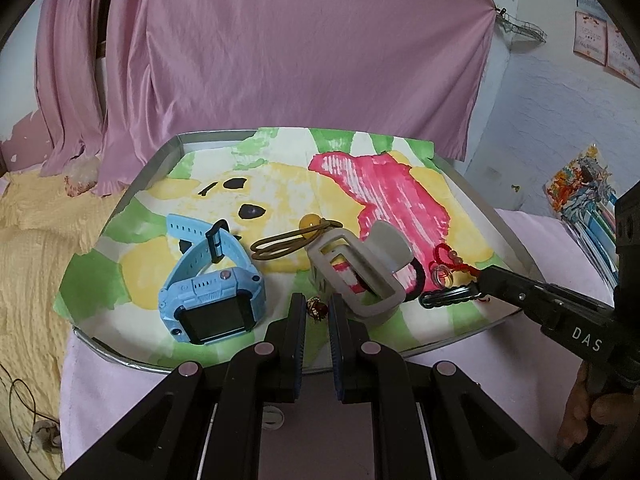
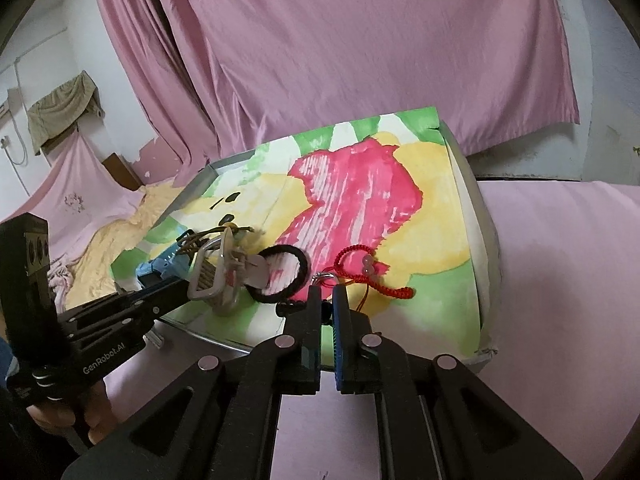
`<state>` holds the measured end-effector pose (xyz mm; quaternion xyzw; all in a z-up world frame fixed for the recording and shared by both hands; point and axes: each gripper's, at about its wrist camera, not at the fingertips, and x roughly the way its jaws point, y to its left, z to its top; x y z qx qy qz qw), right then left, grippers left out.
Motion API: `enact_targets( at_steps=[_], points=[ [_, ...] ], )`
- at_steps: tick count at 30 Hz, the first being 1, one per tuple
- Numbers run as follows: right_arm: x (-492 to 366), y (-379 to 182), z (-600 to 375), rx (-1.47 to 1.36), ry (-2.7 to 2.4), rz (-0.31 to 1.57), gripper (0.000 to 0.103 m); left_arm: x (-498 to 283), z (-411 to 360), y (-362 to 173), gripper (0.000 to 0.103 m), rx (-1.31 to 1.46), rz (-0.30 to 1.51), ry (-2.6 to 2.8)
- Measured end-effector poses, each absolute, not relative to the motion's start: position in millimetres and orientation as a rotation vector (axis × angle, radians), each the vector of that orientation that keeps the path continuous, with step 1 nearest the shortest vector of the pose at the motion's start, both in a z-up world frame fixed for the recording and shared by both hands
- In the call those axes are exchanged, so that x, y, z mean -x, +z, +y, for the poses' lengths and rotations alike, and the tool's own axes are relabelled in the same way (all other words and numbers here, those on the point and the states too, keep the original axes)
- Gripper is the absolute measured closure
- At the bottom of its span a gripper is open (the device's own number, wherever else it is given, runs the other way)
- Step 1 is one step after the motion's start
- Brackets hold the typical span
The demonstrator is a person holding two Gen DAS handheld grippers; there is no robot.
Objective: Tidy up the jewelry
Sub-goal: 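Carry the charm into the tray with the left gripper while the right gripper drops the keychain there, then grasp the white hair clip with the left gripper while the right gripper grasps the small red charm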
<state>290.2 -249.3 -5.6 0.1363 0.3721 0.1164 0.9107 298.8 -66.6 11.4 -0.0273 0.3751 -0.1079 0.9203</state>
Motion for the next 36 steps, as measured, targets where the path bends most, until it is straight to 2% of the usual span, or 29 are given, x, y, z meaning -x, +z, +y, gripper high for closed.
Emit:
enact_targets(
  at_steps=[3, 4, 5, 6, 8, 13, 15, 16, 17, 19, 22, 24, 25, 26, 29, 36],
  points=[
    [-289.8, -4.5, -248.3, -0.268, 0.231, 0.767, 0.089, -298.5, -67.3, 11.5, 0.088, 0.052, 0.770, -0.218],
    [-289.0, -3.4, -248.2, -0.266, 0.230, 0.762, 0.081, -299.0, -67.1, 11.6, 0.085, 0.054, 0.769, -0.218],
    [-287.4, -2.0, -248.3, -0.262, 0.226, 0.755, 0.070, -298.9, -66.5, 11.7, 0.076, 0.059, 0.766, -0.217],
    [-286.3, -0.6, -248.5, -0.259, 0.222, 0.748, 0.066, -298.2, -65.2, 12.0, 0.065, 0.067, 0.762, -0.218],
    [-283.3, 2.3, -249.1, -0.249, 0.212, 0.730, 0.063, -295.0, -61.9, 13.9, 0.056, 0.098, 0.750, -0.239],
    [-272.2, 10.2, -251.8, -0.232, 0.185, 0.678, 0.063, -285.2, -59.2, 20.8, 0.055, 0.103, 0.712, -0.236],
    [-264.7, 15.4, -251.8, -0.216, 0.172, 0.643, 0.063, -278.7, -57.0, 24.1, 0.048, 0.111, 0.688, -0.233],
    [-261.0, 17.9, -251.5, -0.207, 0.165, 0.627, 0.060, -276.2, -55.7, 25.8, 0.045, 0.115, 0.677, -0.231],
    [-258.6, 19.8, -251.8, -0.201, 0.160, 0.617, 0.051, -272.7, -53.8, 27.9, 0.038, 0.122, 0.661, -0.230],
    [-249.2, 25.0, -251.6, -0.190, 0.141, 0.577, 0.041, -264.8, -49.5, 32.5, 0.030, 0.137, 0.625, -0.226],
    [-236.3, 30.4, -252.3, -0.184, 0.124, 0.539, 0.040, -252.4, -42.9, 38.8, 0.020, 0.150, 0.579, -0.211],
    [-227.2, 31.9, -251.9, -0.180, 0.110, 0.515, 0.025, -243.5, -37.6, 42.1, 0.009, 0.163, 0.550, -0.194],
    [-221.1, 33.0, -251.8, -0.180, 0.105, 0.497, 0.015, -237.8, -34.4, 43.8, 0.007, 0.173, 0.531, -0.190],
    [-216.0, 34.2, -251.7, -0.181, 0.102, 0.481, 0.012, -232.4, -31.5, 45.3, 0.004, 0.180, 0.515, -0.185],
    [-201.4, 36.8, -249.8, -0.175, 0.096, 0.443, 0.010, -216.9, -25.4, 48.3, 0.001, 0.178, 0.468, -0.167],
    [-164.6, 44.0, -241.1, -0.138, 0.067, 0.333, 0.004, -181.5, -14.8, 53.8, 0.001, 0.157, 0.365, -0.151]
  ],
)
